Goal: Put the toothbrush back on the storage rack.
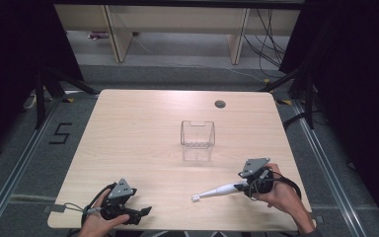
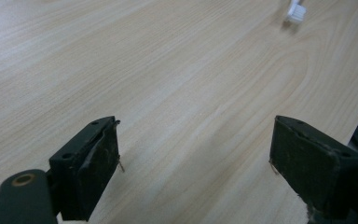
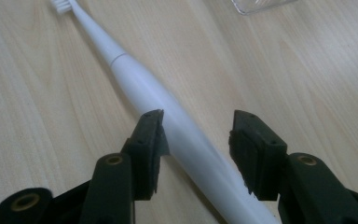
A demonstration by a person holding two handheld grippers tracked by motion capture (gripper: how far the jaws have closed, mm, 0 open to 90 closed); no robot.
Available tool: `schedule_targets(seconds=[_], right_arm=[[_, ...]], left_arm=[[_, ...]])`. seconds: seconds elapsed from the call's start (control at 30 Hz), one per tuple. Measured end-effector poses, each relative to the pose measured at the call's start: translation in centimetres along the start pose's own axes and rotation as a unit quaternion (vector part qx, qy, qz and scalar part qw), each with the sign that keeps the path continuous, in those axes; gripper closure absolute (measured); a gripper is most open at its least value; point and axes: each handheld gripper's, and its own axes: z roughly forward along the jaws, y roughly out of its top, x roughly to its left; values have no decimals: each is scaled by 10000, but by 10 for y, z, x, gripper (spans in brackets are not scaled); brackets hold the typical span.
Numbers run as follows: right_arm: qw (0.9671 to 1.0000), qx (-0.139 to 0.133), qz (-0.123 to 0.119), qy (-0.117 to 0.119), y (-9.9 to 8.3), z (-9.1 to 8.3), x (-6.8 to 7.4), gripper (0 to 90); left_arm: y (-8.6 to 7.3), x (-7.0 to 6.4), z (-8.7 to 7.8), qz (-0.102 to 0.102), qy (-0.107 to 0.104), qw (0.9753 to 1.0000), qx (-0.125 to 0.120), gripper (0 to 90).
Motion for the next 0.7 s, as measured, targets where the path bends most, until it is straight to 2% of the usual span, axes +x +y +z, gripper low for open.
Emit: schedule_targets(seconds=[0.03,0.1,0.27,0.43,0.6,0.7], right_arm=[[10000,0,0,0,0,0,0,531],[9998,18,-181,62,4,2,2,501],[9990,163,-392,156,11,6,3,479],[9987,259,-421,112,16,9,4,462],[9964,452,-668,254,24,13,5,440],[9957,562,-681,295,27,15,5,439]], left_arm=[[0,0,0,0,0,10000,0,149],[0,0,0,4,6,10000,4,149],[0,0,0,0,8,10000,9,149],[0,0,0,12,4,10000,11,149],[0,0,0,10,1,10000,8,149],[0,0,0,8,1,10000,6,149]])
